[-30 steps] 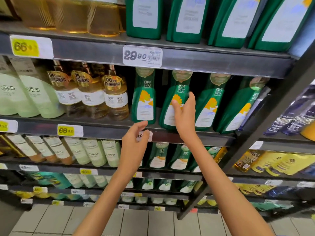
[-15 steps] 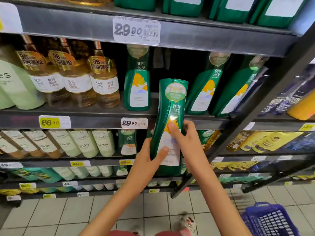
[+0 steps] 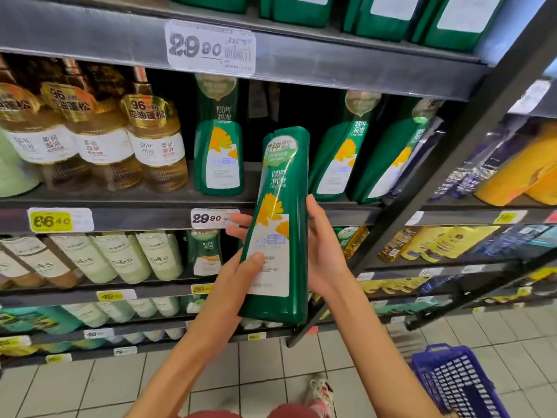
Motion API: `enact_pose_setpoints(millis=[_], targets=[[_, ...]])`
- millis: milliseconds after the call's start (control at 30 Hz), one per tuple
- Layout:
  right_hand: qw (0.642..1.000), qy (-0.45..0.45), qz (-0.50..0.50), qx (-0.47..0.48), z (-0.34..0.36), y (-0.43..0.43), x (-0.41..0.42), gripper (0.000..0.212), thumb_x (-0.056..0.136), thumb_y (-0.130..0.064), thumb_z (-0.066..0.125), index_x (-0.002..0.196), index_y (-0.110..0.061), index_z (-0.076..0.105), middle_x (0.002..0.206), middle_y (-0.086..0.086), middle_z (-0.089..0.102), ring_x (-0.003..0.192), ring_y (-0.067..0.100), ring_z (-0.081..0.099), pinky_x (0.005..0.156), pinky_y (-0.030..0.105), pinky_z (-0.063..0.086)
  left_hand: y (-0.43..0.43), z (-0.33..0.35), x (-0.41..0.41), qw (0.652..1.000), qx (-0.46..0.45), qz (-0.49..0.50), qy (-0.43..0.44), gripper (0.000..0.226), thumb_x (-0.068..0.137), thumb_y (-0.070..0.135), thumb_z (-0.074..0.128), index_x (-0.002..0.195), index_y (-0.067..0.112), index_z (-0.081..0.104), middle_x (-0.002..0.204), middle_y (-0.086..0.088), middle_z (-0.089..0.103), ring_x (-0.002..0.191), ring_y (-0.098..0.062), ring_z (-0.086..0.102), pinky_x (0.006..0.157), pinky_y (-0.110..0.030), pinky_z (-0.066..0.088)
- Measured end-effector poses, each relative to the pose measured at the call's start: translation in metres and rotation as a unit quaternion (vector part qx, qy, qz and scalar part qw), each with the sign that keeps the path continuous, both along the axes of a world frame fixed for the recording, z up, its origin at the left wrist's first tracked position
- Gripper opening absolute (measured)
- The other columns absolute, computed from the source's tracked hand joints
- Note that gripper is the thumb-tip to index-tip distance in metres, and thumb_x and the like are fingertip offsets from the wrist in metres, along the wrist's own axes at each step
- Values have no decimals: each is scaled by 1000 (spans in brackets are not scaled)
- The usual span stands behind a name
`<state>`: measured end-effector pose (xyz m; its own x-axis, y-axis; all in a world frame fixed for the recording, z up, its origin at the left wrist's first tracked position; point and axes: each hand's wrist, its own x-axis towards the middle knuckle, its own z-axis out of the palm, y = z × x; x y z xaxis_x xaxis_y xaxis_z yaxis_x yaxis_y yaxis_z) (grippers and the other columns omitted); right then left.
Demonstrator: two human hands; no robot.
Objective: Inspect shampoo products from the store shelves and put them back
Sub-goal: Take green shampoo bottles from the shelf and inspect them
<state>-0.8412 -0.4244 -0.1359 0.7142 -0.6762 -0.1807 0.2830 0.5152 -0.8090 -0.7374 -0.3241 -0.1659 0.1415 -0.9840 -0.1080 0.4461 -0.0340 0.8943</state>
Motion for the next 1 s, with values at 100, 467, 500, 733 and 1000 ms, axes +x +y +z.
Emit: enact_pose_setpoints(millis=[100, 467, 500, 733, 1000], targets=[[1000, -8, -19, -16, 2, 4, 3, 67, 82, -54, 49, 131, -7, 52, 125, 21, 55, 119, 37, 50, 105, 48, 39, -8, 2, 2, 998, 61, 6, -8, 17, 80, 37, 61, 90, 26, 69, 88, 7, 75, 80, -6, 70, 72, -27, 52], [966, 125, -98, -204, 7, 14, 8, 44, 75, -46, 68, 110, -42, 42, 101, -18, 61, 86, -8, 64, 75, 15, 52, 19, 10, -19, 926, 13, 119, -357, 35, 73, 54, 65, 99, 37, 47, 90, 7, 62, 80, -2, 58, 65, -15, 48], [964, 142, -90, -204, 8, 15, 8, 36, 78, -45, 67, 104, -42, 44, 99, -21, 60, 82, -14, 62, 73, 10, 51, 19, 9, -17, 930, 11, 124, -345, 29, 76, 46, 67, 98, 37, 50, 92, 2, 66, 80, -6, 60, 68, -21, 51], [1000, 4, 13, 10, 0, 18, -6, 71, 80, -60, 48, 134, -13, 52, 134, 18, 56, 126, 32, 51, 106, 48, 41, 32, 3, 5, 996, 38, -75, 15, 26, 71, 36, 68, 96, 33, 73, 104, 3, 72, 97, -14, 68, 74, -23, 55], [996, -84, 5, 27, -11, 26, -3, 43, 91, -35, 43, 119, -6, 59, 114, 17, 61, 109, 31, 57, 101, 45, 43, 30, -7, 13, 989, 141, -48, 8, 43, 82, 39, 59, 115, 12, 59, 127, -19, 58, 104, -28, 62, 98, -46, 45]])
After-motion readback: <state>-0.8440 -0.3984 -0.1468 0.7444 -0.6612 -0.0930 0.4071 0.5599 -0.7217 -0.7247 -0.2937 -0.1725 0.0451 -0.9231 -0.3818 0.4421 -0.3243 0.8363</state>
